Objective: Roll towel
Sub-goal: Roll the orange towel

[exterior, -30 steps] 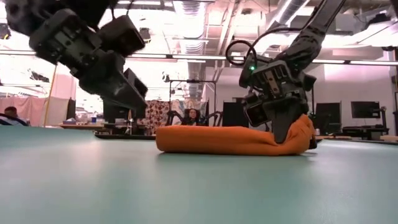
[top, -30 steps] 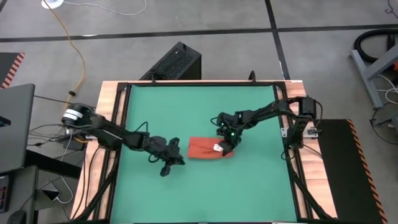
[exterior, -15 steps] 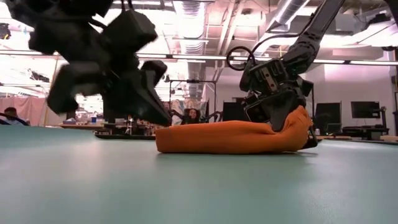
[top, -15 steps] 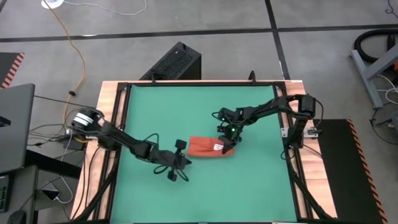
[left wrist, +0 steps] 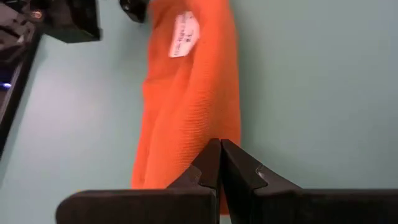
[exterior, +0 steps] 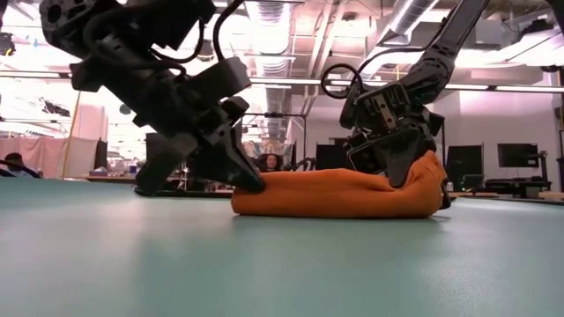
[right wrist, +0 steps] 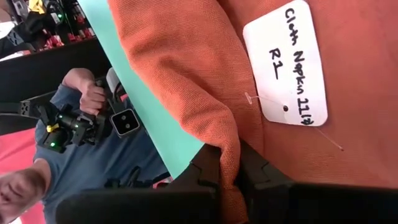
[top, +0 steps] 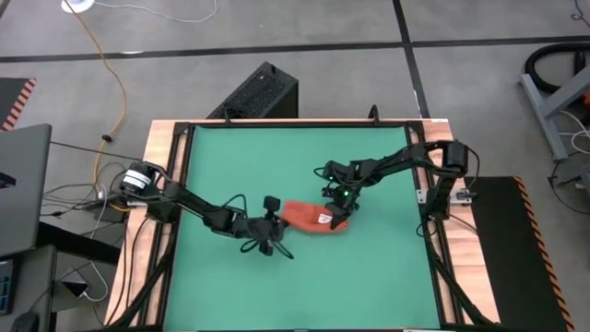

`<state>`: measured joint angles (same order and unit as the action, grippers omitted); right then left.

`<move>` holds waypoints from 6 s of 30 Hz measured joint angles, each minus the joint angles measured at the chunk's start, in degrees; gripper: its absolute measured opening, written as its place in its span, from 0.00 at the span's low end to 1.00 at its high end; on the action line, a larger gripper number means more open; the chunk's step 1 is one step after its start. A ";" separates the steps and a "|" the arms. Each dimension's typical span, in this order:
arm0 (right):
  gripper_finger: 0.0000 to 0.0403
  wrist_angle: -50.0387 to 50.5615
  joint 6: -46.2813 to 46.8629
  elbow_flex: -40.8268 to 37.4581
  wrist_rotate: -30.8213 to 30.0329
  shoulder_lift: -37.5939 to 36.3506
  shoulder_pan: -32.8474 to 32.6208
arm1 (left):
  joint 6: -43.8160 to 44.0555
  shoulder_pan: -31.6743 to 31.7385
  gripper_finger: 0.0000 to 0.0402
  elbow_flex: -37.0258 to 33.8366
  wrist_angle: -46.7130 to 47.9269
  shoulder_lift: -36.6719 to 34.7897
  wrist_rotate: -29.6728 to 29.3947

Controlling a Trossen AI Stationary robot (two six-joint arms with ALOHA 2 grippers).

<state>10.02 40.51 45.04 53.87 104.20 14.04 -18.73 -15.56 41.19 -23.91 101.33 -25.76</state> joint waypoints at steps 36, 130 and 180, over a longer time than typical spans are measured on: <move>0.07 -1.24 -1.02 -0.02 -1.62 0.02 -0.15 | -15.44 20.42 0.00 0.60 2.54 -0.74 37.80; 0.61 22.99 -40.67 22.91 -75.72 1.58 -29.90 | -1.96 23.37 0.00 0.55 12.99 -0.76 49.35; 0.02 30.10 -36.63 24.33 -48.41 1.95 -18.11 | 1.87 23.37 0.00 0.57 12.97 -0.76 49.92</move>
<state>40.12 3.88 69.36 5.45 106.15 -4.07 -16.86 7.81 41.76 -10.94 100.57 24.16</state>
